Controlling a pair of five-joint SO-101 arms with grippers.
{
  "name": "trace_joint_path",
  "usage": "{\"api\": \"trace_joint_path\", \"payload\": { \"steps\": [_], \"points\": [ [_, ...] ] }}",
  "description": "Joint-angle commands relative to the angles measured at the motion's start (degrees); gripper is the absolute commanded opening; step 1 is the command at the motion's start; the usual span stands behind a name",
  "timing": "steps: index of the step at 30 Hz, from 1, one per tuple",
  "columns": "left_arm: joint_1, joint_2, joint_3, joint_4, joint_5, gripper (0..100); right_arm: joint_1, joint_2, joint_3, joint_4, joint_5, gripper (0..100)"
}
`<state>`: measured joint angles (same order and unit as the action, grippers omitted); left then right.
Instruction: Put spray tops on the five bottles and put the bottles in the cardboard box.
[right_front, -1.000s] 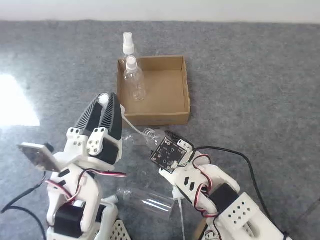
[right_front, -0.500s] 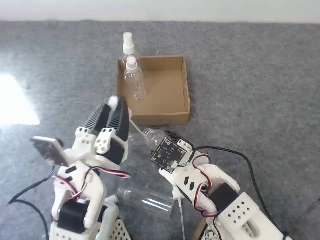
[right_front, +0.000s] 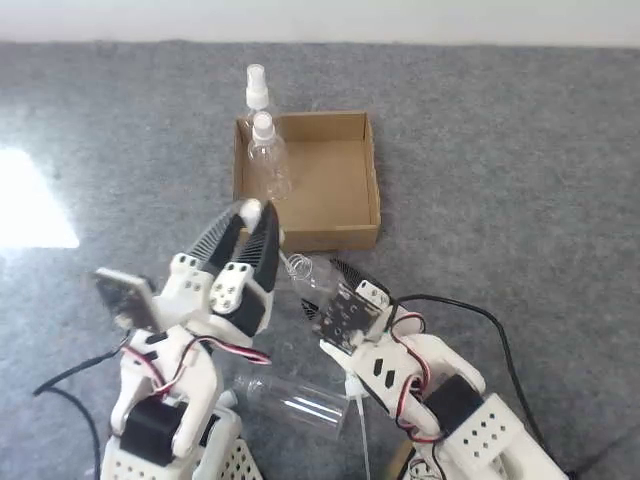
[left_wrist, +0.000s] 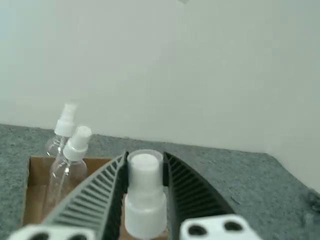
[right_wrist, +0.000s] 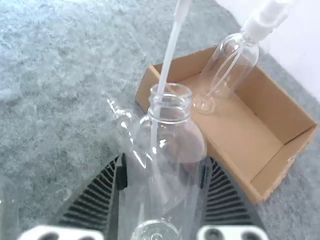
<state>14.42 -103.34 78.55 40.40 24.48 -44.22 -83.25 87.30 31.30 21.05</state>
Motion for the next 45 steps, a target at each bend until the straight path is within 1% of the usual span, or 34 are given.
{"api": "trace_joint_path", "payload": {
  "steps": [1, 4, 8, 14, 20, 25, 29, 34, 42, 45],
  "points": [
    [2.9, -0.9, -0.3, 0.2, -3.1, 2, 0.3, -8.7, 1.5, -0.8, 0.4, 8.0],
    [4.9, -0.9, 0.3, 0.1, -4.6, 2, 0.3, -15.7, 4.7, -0.8, 0.4, 8.0],
    [5.2, -0.9, 0.6, 0.1, -4.7, 2, 0.4, -21.4, 7.5, -0.7, 0.4, 8.0],
    [5.2, -0.9, 0.6, 0.2, -4.7, 2, 3.0, -20.1, 7.4, -1.4, 0.3, 8.0],
    [5.3, -0.7, 0.7, 0.3, -4.7, 2, 2.9, -20.1, 7.4, -1.4, 0.2, 8.0],
    [5.3, -0.8, 1.8, 0.3, -4.7, 7, 2.9, -20.2, 7.3, -1.4, 0.1, 8.0],
    [7.1, -0.8, 2.1, 1.0, -4.7, 8, 3.0, -20.2, 7.3, -1.4, 0.1, 8.0],
    [10.2, -0.9, 1.8, 3.7, -9.2, 8, 3.0, -20.2, 7.3, -1.4, 0.1, 8.0],
    [10.0, -0.9, 1.8, 4.0, -9.6, 8, 3.0, -20.2, 7.3, -1.3, 0.1, 8.0],
    [10.0, -0.9, 1.8, 4.2, -9.6, 12, 3.1, -20.2, 7.3, -1.3, 0.2, 8.0]
  ]
}}
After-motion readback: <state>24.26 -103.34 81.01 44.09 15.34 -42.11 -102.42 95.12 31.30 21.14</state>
